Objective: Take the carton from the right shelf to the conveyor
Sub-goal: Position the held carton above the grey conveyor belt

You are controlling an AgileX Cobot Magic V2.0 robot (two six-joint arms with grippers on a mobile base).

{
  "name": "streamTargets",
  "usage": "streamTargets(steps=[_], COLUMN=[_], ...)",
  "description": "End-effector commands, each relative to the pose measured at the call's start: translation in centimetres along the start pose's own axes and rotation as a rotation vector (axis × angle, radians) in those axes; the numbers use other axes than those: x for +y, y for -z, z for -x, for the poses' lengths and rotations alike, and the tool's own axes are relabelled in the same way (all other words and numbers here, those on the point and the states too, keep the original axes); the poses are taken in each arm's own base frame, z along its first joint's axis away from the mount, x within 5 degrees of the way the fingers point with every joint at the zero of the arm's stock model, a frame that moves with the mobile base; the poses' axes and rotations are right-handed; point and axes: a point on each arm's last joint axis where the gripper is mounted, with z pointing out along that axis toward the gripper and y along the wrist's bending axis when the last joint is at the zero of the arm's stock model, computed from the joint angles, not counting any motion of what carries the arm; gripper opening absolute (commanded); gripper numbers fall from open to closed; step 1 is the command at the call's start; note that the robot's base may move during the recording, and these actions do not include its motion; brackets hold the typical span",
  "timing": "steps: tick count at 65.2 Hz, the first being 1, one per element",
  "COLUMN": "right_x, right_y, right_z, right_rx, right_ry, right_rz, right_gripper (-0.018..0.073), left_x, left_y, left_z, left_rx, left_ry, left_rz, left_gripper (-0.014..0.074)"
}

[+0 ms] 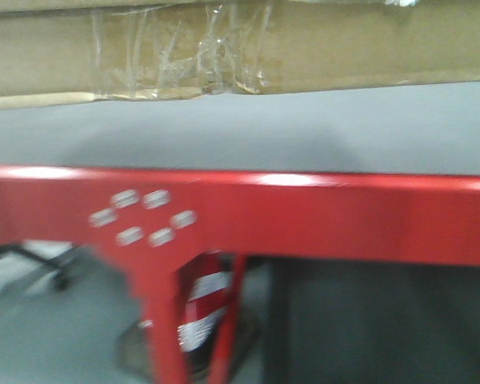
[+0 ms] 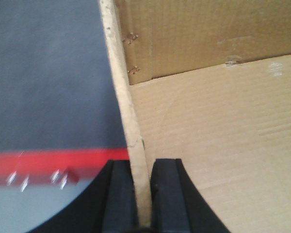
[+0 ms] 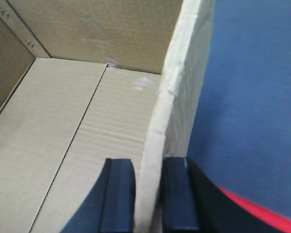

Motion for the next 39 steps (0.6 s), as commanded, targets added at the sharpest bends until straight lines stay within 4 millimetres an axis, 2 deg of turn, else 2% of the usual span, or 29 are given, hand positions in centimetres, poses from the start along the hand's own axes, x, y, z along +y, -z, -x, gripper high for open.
streamTargets(steps=[1,39], right_x=[0.3,0.3], right_y=[0.69,0.69], right_z=[0.65,0.65], right_rx=[-0.072,-0.072], right_ry=[0.0,0.0], right_rz=[0.014,0.014], right_gripper=[-0.0069,-0.0069], left_x=[0.41,0.41], left_y=[0.44,0.44], left_z=[0.27,0.27], left_rx=[-0.039,-0.039], left_ry=[-0.019,-0.019], left_rz=[0.023,0.023], left_gripper=[-0.0013,-0.0013])
